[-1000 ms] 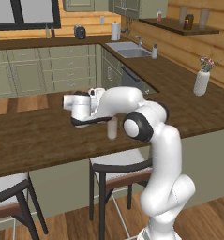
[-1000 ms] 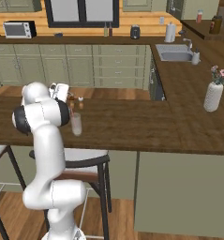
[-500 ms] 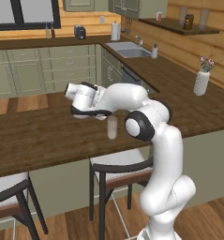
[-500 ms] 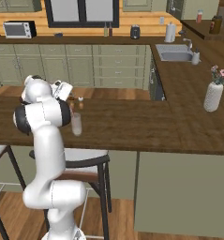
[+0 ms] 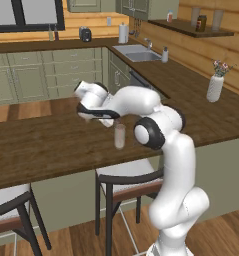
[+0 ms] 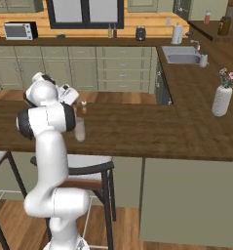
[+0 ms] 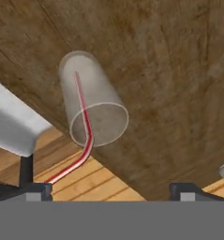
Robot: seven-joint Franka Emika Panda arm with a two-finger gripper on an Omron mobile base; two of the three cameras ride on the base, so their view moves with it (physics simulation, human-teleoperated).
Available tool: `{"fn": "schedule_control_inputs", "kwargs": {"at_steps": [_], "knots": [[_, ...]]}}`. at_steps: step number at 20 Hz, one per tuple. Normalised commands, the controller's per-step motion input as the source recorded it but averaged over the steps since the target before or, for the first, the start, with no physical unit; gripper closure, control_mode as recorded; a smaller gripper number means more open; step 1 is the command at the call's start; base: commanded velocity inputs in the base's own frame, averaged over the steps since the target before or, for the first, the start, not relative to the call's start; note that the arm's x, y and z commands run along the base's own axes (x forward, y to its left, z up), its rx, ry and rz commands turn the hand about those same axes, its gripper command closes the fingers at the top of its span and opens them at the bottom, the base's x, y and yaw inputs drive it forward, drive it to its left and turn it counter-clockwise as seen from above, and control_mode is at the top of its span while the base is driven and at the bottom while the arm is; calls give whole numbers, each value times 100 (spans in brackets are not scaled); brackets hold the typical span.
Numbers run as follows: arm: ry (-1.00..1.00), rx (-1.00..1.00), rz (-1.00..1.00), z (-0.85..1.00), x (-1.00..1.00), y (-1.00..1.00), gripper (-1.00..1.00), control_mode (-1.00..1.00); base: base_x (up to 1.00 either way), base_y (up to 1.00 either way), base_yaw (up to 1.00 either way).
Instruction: Take a straw from the drawer in front and place it inside the glass cup on the dining counter.
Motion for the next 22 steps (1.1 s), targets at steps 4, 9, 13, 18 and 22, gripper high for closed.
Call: {"fn": "schedule_control_inputs", "kwargs": {"at_steps": [4, 9, 13, 18, 22], "knots": [[8, 19, 0, -13, -6, 0, -100, -100, 0, 0, 0], [-4, 17, 0, 17, -41, 0, -100, -100, 0, 0, 0], [-23, 13, 0, 62, -98, 0, -100, -100, 0, 0, 0], [-32, 9, 0, 62, -100, -22, -100, -100, 0, 0, 0], [-30, 16, 0, 55, -100, -60, -100, -100, 0, 0, 0]]}}
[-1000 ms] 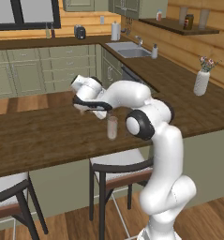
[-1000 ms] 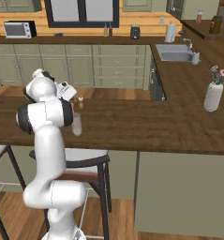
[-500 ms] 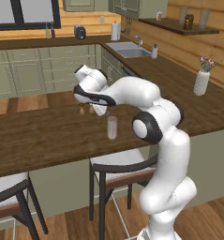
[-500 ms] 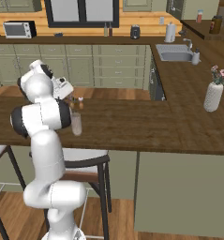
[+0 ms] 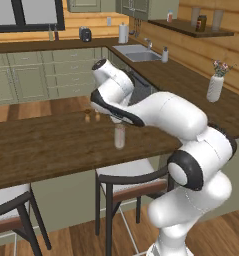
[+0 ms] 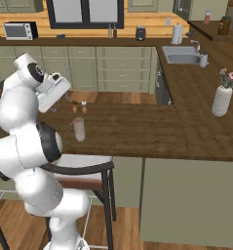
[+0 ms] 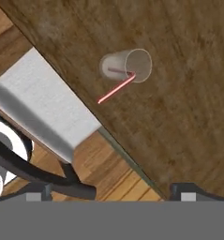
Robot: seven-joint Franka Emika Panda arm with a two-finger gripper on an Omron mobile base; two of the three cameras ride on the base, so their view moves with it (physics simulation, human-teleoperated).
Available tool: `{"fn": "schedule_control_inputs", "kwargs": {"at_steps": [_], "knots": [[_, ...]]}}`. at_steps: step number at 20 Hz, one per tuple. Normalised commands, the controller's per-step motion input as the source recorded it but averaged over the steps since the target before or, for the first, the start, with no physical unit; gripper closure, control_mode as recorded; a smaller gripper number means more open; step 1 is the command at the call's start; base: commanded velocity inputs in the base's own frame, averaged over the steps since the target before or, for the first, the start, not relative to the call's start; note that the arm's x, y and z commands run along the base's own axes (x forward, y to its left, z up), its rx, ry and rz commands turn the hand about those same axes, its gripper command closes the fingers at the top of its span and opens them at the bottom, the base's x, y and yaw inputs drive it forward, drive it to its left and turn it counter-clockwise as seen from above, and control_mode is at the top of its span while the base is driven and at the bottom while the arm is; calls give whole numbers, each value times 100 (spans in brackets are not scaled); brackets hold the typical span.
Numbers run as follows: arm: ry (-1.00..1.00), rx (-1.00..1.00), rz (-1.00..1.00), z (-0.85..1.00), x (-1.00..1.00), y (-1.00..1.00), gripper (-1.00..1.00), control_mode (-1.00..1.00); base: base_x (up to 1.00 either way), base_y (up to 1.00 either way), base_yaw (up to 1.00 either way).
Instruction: Take a straw from the drawer in front and place it inside the glass cup on the dining counter.
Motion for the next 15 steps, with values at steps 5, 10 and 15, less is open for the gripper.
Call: {"fn": "schedule_control_inputs", "kwargs": {"at_steps": [5, 10, 15], "knots": [[-16, 25, -2, 42, -92, -85, -100, -100, 0, 0, 0], [-1, 27, -7, 18, -57, -83, -100, -100, 0, 0, 0], [3, 17, -12, 0, -13, -60, -100, -100, 0, 0, 0]]}}
